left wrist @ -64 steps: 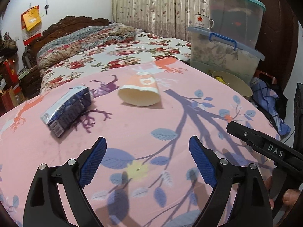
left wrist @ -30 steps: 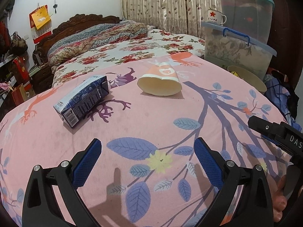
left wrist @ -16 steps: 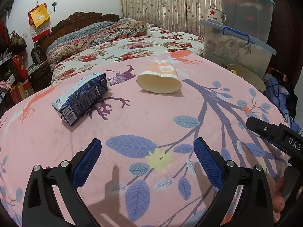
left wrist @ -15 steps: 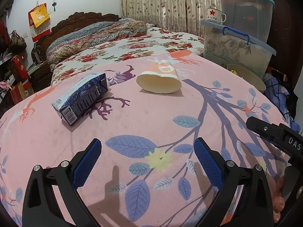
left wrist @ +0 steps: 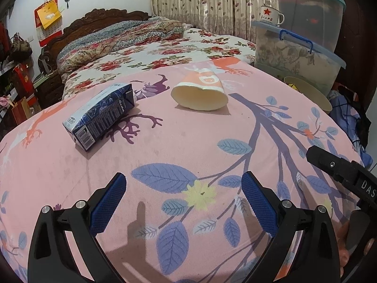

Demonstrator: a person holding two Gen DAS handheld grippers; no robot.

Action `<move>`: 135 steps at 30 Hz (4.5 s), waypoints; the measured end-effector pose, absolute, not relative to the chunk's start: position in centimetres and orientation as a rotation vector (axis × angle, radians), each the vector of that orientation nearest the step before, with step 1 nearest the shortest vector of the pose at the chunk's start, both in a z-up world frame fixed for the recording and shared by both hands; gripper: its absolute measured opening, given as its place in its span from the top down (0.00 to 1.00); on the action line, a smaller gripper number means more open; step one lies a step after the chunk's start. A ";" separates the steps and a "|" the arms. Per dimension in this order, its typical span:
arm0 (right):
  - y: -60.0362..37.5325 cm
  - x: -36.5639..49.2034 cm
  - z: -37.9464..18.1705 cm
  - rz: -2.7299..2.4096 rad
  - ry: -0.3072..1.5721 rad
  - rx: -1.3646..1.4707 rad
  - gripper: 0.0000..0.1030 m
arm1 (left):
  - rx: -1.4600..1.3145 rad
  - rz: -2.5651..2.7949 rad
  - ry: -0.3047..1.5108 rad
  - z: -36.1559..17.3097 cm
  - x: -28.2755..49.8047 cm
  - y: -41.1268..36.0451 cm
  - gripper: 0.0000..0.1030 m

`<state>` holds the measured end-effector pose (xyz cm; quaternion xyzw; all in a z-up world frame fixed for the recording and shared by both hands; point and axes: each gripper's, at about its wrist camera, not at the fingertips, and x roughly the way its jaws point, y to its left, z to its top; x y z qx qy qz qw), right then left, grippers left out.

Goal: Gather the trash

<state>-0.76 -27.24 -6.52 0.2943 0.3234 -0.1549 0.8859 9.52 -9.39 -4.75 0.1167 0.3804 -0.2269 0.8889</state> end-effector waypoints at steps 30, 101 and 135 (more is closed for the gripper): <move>-26.6 0.2 -6.3 -0.351 0.694 0.614 0.03 | 0.194 -0.461 0.896 -5.6 11.4 -8.6 0.08; -28.6 15.1 -4.9 -0.125 0.723 0.694 0.03 | 0.448 -0.231 0.809 -3.4 21.8 -5.1 0.49; -46.6 1.6 -7.6 -0.113 0.638 1.011 0.73 | 0.416 -0.835 1.003 -4.4 15.1 -33.1 0.50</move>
